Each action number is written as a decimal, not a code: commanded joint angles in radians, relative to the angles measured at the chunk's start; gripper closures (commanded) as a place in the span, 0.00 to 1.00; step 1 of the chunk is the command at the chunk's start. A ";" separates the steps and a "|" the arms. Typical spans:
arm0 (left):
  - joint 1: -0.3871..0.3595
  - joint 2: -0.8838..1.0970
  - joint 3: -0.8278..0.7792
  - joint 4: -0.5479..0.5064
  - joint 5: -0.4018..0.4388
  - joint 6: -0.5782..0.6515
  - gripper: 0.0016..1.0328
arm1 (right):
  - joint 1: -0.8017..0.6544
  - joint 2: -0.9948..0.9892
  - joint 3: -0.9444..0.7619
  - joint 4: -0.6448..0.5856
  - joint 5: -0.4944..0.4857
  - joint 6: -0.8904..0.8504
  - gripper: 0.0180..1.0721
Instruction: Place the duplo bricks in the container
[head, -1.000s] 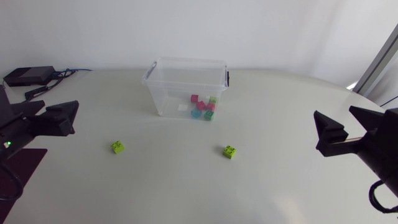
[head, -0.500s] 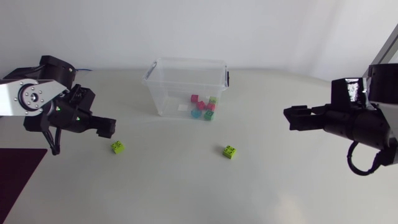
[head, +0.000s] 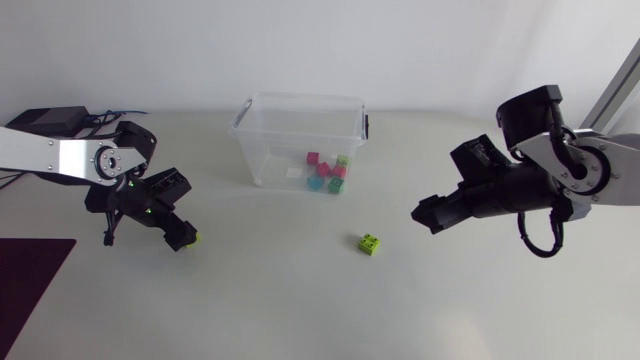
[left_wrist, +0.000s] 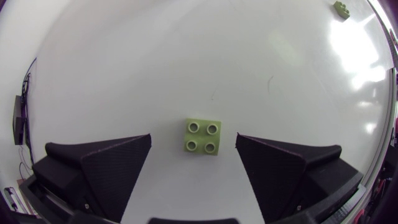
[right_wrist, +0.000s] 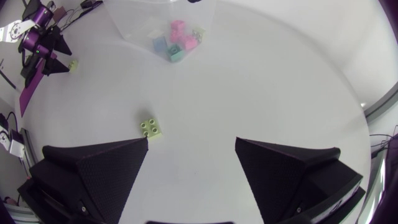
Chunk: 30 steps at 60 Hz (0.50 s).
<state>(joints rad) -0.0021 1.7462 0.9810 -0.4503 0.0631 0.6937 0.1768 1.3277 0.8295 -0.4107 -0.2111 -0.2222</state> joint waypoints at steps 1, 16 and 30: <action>0.011 0.062 -0.010 0.005 0.030 0.089 0.13 | 0.029 0.054 0.016 -0.017 -0.005 -0.141 0.04; 0.040 0.104 -0.008 0.012 0.144 0.211 0.63 | 0.078 0.176 0.033 -0.002 -0.010 -0.200 0.05; 0.082 0.041 0.021 -0.160 0.290 0.290 0.76 | 0.145 0.275 0.053 0.038 -0.030 -0.244 0.09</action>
<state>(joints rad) 0.0780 1.8217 0.9932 -0.5724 0.3401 0.9314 0.2855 1.5726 0.8661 -0.3859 -0.2329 -0.4282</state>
